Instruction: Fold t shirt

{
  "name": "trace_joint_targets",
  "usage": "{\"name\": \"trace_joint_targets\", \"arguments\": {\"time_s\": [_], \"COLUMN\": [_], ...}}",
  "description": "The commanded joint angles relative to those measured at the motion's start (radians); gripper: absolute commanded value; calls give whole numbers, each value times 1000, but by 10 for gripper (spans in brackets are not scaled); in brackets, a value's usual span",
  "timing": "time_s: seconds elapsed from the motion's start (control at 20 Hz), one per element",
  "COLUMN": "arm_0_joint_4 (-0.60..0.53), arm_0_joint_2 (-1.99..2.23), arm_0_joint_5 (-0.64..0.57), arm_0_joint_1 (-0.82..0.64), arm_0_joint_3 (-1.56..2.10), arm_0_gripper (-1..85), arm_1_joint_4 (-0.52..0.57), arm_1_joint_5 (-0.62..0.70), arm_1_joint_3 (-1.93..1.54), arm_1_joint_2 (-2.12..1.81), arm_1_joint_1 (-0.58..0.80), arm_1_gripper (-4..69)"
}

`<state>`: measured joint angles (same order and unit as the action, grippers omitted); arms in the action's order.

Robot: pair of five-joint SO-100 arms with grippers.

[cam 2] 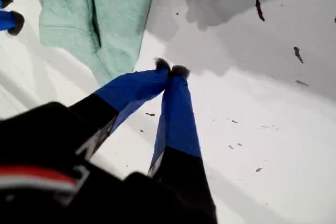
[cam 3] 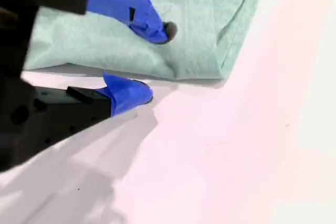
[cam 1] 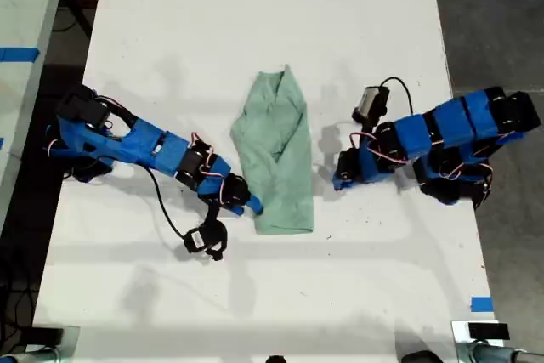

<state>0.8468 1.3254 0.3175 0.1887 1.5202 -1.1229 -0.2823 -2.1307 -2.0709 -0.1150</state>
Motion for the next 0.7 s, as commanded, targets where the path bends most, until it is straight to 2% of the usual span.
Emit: {"name": "trace_joint_targets", "arguments": {"time_s": [0.0, 0.15, 0.3, 0.35, 0.4, 0.65], "arm_0_joint_4": [58, 161, 149, 137, 130, 129], "arm_0_joint_2": [-60, -193, -299, -336, -365, -377], "arm_0_joint_5": [18, -9, -43, -55, -63, -63], "arm_0_joint_1": [25, -5, -21, -23, -20, -6], "arm_0_joint_3": [-179, -388, -443, -462, -482, -492], "arm_0_gripper": [187, 179, 146, 105, 1, -2], "arm_1_joint_4": [26, 29, 40, 46, 52, 109], "arm_1_joint_5": [-15, -9, -2, 0, 2, 0], "arm_1_joint_3": [132, 218, 284, 307, 330, 454], "arm_1_joint_2": [94, 193, 267, 304, 342, 525], "arm_1_joint_1": [-34, -49, -71, -77, -83, -129], "arm_1_gripper": [105, 181, 200, 204, 208, 227]}}
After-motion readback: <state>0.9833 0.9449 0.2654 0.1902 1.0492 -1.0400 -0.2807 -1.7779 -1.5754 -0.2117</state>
